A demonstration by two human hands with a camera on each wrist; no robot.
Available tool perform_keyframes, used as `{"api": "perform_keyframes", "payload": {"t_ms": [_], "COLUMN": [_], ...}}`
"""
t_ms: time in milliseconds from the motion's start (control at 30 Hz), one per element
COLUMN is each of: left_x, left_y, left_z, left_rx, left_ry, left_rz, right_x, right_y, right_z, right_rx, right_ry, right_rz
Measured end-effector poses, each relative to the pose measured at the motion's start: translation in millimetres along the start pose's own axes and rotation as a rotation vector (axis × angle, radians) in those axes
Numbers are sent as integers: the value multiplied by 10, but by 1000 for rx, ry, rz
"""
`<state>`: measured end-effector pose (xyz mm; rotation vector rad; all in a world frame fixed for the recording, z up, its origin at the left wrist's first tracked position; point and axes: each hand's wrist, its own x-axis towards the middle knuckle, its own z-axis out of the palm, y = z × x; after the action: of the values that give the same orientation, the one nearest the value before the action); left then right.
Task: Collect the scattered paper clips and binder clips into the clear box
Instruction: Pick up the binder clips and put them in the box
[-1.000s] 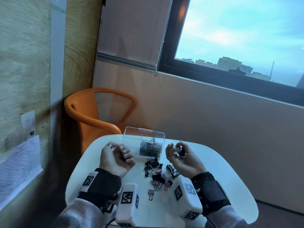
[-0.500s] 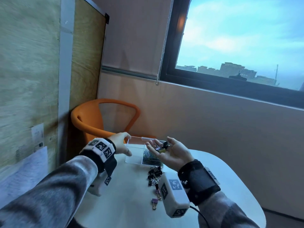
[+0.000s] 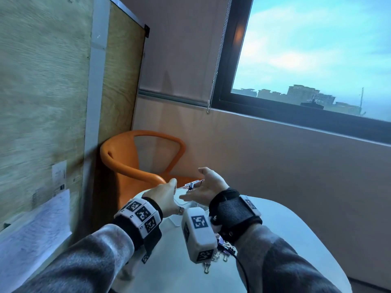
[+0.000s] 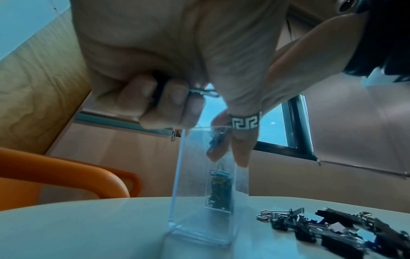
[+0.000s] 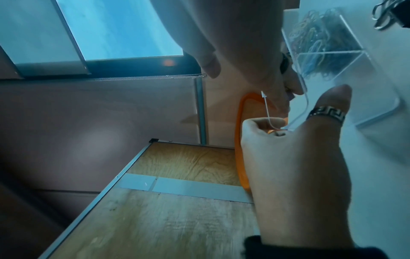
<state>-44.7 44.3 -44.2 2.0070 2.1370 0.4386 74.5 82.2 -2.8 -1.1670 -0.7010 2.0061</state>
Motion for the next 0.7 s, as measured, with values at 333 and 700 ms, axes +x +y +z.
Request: {"api": "perform_keyframes", "payload": {"t_ms": [333,700], "left_x": [56,173], "left_y": [-171,40], "left_z": [33,-282], "left_rx": [-161,-965], "left_ry": [-50,32], "left_rz": [1,-138], "right_x": [-175,126], "right_y": [29,-135], "right_z": [-55,-554], "right_rx": [-218,-1998], "right_ry": [-81,27], "right_rz": [-60,-434]}}
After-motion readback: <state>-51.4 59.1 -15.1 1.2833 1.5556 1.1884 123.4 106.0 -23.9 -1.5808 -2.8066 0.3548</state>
